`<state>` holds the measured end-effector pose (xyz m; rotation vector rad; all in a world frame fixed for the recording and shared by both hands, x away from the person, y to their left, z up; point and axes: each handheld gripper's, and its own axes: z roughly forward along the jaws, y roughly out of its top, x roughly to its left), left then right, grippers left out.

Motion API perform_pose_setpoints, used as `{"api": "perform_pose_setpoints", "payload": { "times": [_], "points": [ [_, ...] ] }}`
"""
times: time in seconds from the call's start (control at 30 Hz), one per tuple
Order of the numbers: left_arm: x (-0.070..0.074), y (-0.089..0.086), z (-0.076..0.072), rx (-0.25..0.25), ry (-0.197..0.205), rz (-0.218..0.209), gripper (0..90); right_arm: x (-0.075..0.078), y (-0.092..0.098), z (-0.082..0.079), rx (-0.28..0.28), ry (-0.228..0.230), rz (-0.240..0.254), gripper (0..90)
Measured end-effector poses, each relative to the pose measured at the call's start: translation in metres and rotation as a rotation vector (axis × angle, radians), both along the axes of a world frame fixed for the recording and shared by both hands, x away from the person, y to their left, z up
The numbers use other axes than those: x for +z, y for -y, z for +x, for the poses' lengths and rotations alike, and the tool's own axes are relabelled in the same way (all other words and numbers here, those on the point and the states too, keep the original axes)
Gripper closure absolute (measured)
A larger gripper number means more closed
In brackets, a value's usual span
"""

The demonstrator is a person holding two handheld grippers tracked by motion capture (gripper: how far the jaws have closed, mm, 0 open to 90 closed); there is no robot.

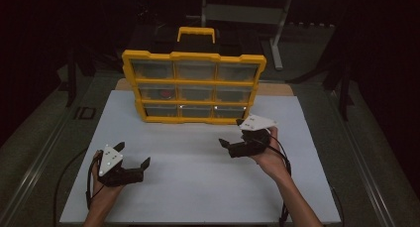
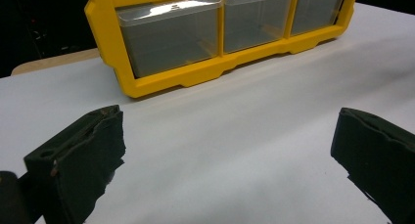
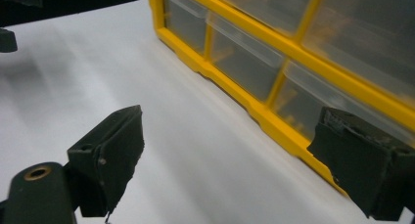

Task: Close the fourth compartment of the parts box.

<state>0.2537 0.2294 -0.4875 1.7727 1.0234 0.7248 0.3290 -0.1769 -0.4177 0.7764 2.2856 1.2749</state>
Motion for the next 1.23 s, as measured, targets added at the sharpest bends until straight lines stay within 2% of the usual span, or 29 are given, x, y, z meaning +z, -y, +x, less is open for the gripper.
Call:
{"api": "perform_pose_setpoints", "payload": {
  "times": [0.13,0.23,0.3,0.33,0.47,0.57,0.63,0.7,0.77,0.9,0.97,1.1,1.23],
  "points": [
    [0.000,0.000,0.000,0.001,0.004,-0.005,0.1,-0.013,0.022,-0.010,-0.046,0.006,0.047,11.3],
    [0.000,0.000,0.000,0.000,0.005,-0.006,0.1,-0.023,0.038,-0.019,-0.090,0.020,0.064,11.2],
    [0.000,0.000,0.000,-0.001,0.009,-0.009,0.1,-0.025,0.041,-0.021,-0.101,0.022,0.068,11.1],
    [0.000,0.000,0.000,-0.002,0.012,-0.010,0.1,-0.032,0.052,-0.028,-0.133,0.026,0.090,10.7],
    [0.000,0.000,-0.001,-0.005,0.018,-0.013,0.1,-0.044,0.069,-0.040,-0.208,0.072,0.107,10.5],
    [0.001,-0.001,-0.001,-0.007,0.027,-0.019,0.1,-0.051,0.080,-0.048,-0.240,0.079,0.118,10.1],
    [0.001,-0.001,-0.001,-0.004,0.031,-0.024,0.1,-0.054,0.086,-0.055,-0.248,0.091,0.153,10.1],
    [0.001,-0.002,-0.001,-0.003,0.031,-0.020,0.1,-0.056,0.088,-0.058,-0.254,0.100,0.156,10.0],
    [0.002,-0.002,-0.002,-0.002,0.036,-0.017,0.1,-0.064,0.094,-0.070,-0.280,0.103,0.179,10.0],
    [0.002,-0.003,-0.002,-0.004,0.041,-0.021,0.1,-0.073,0.097,-0.082,-0.297,0.094,0.189,9.7],
    [0.002,-0.002,-0.002,-0.007,0.041,-0.017,0.1,-0.073,0.096,-0.086,-0.301,0.108,0.168,9.7],
    [0.002,0.000,-0.001,-0.013,0.038,-0.008,0.1,-0.074,0.095,-0.087,-0.285,0.122,0.163,9.6],
    [0.001,0.001,-0.001,-0.014,0.037,-0.003,0.1,-0.076,0.098,-0.085,-0.288,0.106,0.180,9.6]
  ]
}}
